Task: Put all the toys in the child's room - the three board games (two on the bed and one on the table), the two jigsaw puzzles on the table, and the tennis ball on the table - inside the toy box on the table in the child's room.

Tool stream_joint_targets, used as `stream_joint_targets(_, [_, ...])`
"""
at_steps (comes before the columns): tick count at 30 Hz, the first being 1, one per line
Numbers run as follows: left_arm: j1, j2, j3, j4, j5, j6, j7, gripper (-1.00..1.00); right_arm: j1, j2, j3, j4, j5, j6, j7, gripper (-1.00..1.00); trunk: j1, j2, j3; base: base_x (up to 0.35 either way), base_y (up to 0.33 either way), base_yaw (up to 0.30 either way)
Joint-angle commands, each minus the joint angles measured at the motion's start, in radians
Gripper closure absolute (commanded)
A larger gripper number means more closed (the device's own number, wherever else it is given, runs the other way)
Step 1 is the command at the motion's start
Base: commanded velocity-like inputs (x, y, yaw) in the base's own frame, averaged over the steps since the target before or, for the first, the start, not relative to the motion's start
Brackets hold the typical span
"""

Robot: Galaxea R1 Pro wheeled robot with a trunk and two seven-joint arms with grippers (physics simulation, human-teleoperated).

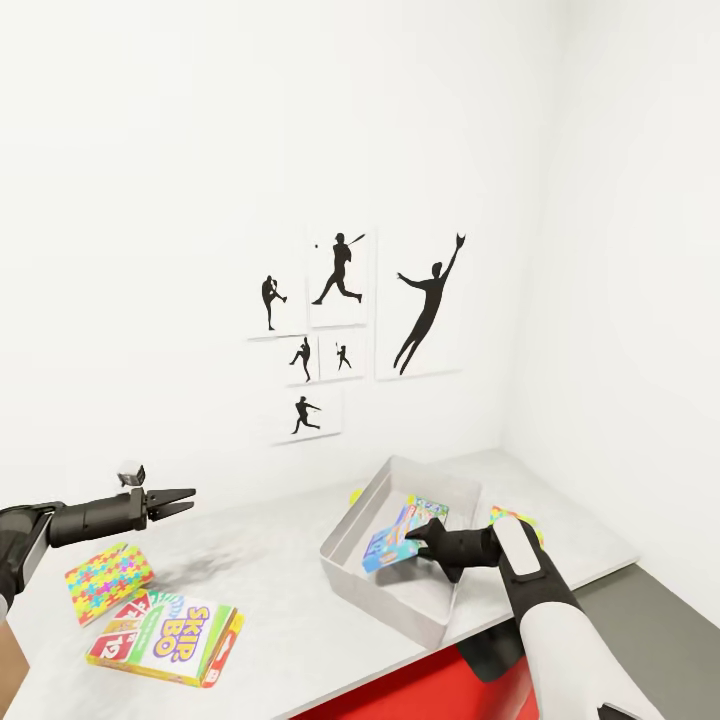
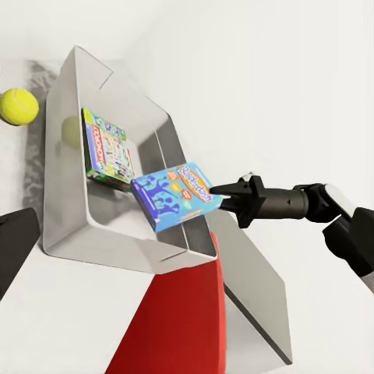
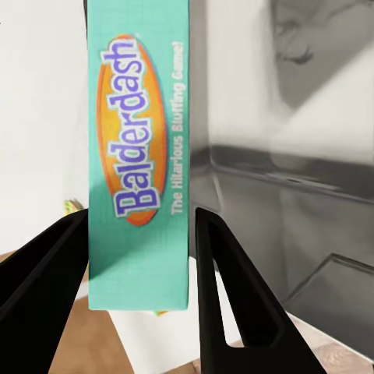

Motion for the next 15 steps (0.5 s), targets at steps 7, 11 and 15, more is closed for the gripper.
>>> stream_joint_targets(7, [0.000, -0.001, 0.002, 0.000, -0.005, 0.011, -0.006, -1.00, 0.000, 0.001, -0.005, -0.006, -0.010, 0.003, -0.009, 1.00, 0.000, -0.001, -0.001, 0.000, 0.000, 0.000])
stream_joint_targets(11, [0.000, -0.001, 0.002, 0.000, -0.005, 0.010, -0.006, -1.00, 0.000, 0.001, -0.005, -0.007, -0.009, 0.003, -0.009, 1.00, 0.000, -0.001, -0.002, 0.000, 0.000, 0.000])
stream_joint_targets(15, [0.000, -0.001, 0.001, 0.000, -0.005, 0.010, -0.006, -1.00, 0.000, 0.001, -0.005, -0.007, -0.009, -0.003, -0.009, 1.00, 0.000, -0.001, -0.007, 0.000, 0.000, 0.000])
